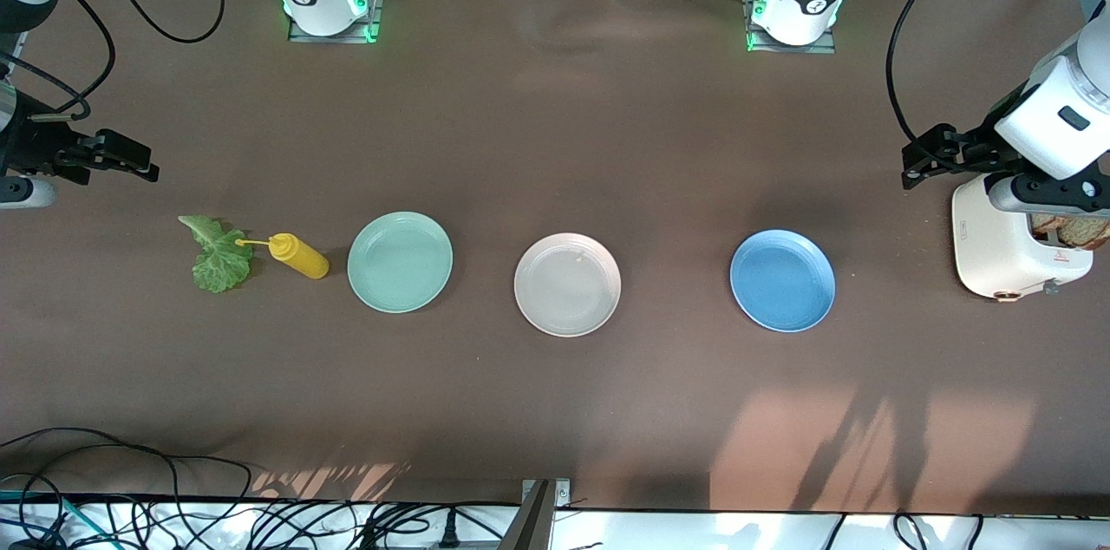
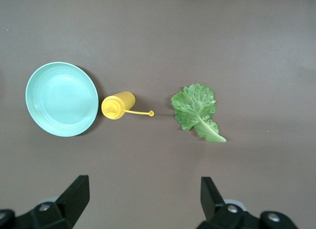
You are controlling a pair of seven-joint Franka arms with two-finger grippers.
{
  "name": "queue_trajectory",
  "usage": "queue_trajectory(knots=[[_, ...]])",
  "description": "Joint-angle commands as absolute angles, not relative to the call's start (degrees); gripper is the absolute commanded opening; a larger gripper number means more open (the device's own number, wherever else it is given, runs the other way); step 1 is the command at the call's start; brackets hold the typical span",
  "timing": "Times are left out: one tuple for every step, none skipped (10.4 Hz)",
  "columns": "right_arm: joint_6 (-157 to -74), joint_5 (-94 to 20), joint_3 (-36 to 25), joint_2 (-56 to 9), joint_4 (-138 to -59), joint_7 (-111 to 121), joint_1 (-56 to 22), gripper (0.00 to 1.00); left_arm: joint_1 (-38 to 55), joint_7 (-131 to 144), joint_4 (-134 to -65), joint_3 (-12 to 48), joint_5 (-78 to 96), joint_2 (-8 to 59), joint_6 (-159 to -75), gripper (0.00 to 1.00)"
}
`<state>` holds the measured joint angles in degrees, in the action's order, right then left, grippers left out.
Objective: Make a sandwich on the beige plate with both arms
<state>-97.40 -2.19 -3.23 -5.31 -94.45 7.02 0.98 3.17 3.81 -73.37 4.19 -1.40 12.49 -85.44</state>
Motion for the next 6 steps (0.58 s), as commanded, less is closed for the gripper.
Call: queue_trajectory(knots=[[-97.47, -3.16, -3.25, -5.19, -94.13, 6.42, 0.97, 1.00, 2.82, 2.55, -73.48, 3.87, 0.62, 11.69, -84.82, 1.00], [-97.30, -3.16, -3.25, -5.62, -93.52, 6.42, 0.97, 1.00, 2.73, 2.55, -73.48, 3.87, 0.62, 11.78, -84.81, 1.00], [-97.29, -3.08, -3.16, -5.62, -93.43, 6.42, 0.97, 1.00, 2.81, 2.55, -73.48, 3.87, 0.62, 11.86, -84.81, 1.00], [-97.29, -3.16, -3.16, -5.71, -93.34, 6.42, 0.97, 1.00, 2.73, 2.55, -73.48, 3.87, 0.62, 11.87, -84.81, 1.00], [-97.29, -3.16, -3.16, -5.71, -93.34, 6.50, 0.97, 1.00, 2.72, 2.55, -73.56, 3.87, 0.62, 11.87, -84.81, 1.00], [-97.21, -3.16, -3.16, -5.71, -93.34, 6.42, 0.97, 1.00, 2.64, 2.55, -73.56, 3.87, 0.62, 11.87, -84.81, 1.00]])
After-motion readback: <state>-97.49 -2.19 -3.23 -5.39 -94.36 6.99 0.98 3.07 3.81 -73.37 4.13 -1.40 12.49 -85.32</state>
